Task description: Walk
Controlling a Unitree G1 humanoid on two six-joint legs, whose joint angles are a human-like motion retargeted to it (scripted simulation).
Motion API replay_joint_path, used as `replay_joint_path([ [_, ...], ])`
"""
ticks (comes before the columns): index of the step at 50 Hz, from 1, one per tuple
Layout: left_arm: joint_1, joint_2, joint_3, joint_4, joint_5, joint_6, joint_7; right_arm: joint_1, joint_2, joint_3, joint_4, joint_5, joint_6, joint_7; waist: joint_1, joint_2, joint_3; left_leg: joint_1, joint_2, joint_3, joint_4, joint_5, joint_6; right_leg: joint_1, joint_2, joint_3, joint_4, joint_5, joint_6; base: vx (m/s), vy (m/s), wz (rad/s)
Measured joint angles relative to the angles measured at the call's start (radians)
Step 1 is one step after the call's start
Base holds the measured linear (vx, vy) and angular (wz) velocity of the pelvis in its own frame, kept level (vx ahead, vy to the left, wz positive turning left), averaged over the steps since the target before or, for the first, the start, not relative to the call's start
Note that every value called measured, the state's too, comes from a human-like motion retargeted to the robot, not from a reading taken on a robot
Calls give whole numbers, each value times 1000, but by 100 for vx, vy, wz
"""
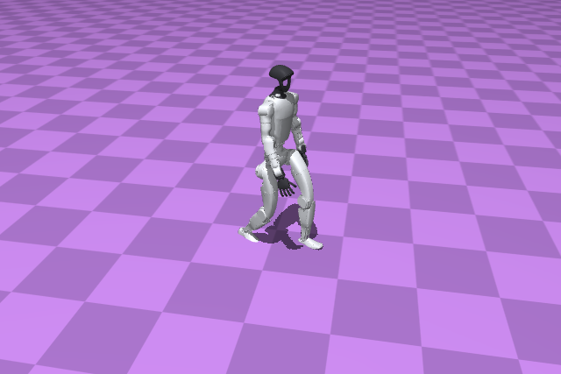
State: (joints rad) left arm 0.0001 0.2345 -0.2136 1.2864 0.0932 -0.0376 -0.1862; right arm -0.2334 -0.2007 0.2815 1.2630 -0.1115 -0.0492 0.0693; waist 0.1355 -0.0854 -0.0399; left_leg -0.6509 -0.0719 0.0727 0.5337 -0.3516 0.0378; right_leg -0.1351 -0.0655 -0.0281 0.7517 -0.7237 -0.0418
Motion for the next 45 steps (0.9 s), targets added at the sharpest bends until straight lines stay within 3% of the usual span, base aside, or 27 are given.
replay_joint_path([
  [3, -17, 17, 3, 5, -34, 7, -8, 16, 5, -13, 29, -3, 11, 14, -3, -60, 6, 71, -69, 28, -10, 47, 35, 19, -75, 36, 103, 40, 43, 60, 16, -15],
  [8, -31, 34, -3, -18, -74, 4, -8, 48, -2, -21, 70, 8, 30, 48, -49, -135, -4, 178, -191, 56, -86, 38, 110, -90, -233, 59, 431, 348, 131, 54, 17, 2],
  [10, -34, 44, -11, -33, -72, 1, -2, 57, -7, -22, 76, 10, 32, 54, -78, -155, -4, 220, -231, 63, -106, 18, 131, -161, -297, 59, 573, 426, 128, 51, 15, 2],
  [13, -51, 67, -21, -51, -58, 2, 16, 59, -13, -23, 74, 11, 29, 56, -122, -158, -1, 295, -259, 60, -146, -12, 143, -281, -352, 52, 708, 405, 86, 49, 13, -13],
  [18, -105, 100, -14, -49, -40, 10, 44, 47, -21, -23, 52, 12, 19, 57, -171, -109, 15, 467, -231, 30, -296, -35, 132, -455, -315, -4, 673, 268, 32, 47, 8, -28],
  [20, -110, 101, -15, -47, -37, 9, 55, 62, -17, -24, 42, 13, 14, 55, -194, -113, 17, 503, -240, 24, -292, -63, 128, -511, -311, -18, 602, 225, 34, 46, 2, -11],
  [22, -134, 110, -5, -37, -36, 6, 61, 62, -14, -25, 31, 20, 12, 58, -202, -77, 26, 557, -203, 12, -320, -89, 121, -537, -252, -62, 471, 222, 41, 48, 1, -19],
  [29, -161, 107, -8, -15, -28, -22, 55, 109, -6, -47, 42, 41, 8, 53, -195, -20, 18, 634, -139, 2, -303, -189, 115, -570, -99, -137, -82, 296, 119, 48, -2, -21],
  [33, -164, 105, -14, -2, -17, -27, 43, 139, -8, -68, 75, 46, 13, 43, -180, -18, -6, 634, -137, -3, -239, -257, 114, -583, -73, -143, -249, 315, 137, 49, -5, -3],
  [38, -152, 95, -3, 18, -5, -28, 35, 166, -23, -102, 133, 33, 24, 37, -160, 13, -32, 654, -86, 3, -100, -318, 92, -535, -44, -156, -244, 375, 102, 54, -6, 13],
  [41, -121, 88, 10, 27, -7, -28, 35, 183, -31, -115, 158, 23, 28, 30, -143, 43, -38, 654, -34, -12, 48, -279, 44, -495, -7, -158, -167, 381, 64, 55, -11, -2],
  [45, -62, 87, 24, 26, -18, -31, 32, 195, -38, -114, 157, 20, 25, 11, -116, 97, -40, 582, 75, -26, 372, -92, -58, -414, 80, -168, -127, 346, -1, 50, -13, -21],
])
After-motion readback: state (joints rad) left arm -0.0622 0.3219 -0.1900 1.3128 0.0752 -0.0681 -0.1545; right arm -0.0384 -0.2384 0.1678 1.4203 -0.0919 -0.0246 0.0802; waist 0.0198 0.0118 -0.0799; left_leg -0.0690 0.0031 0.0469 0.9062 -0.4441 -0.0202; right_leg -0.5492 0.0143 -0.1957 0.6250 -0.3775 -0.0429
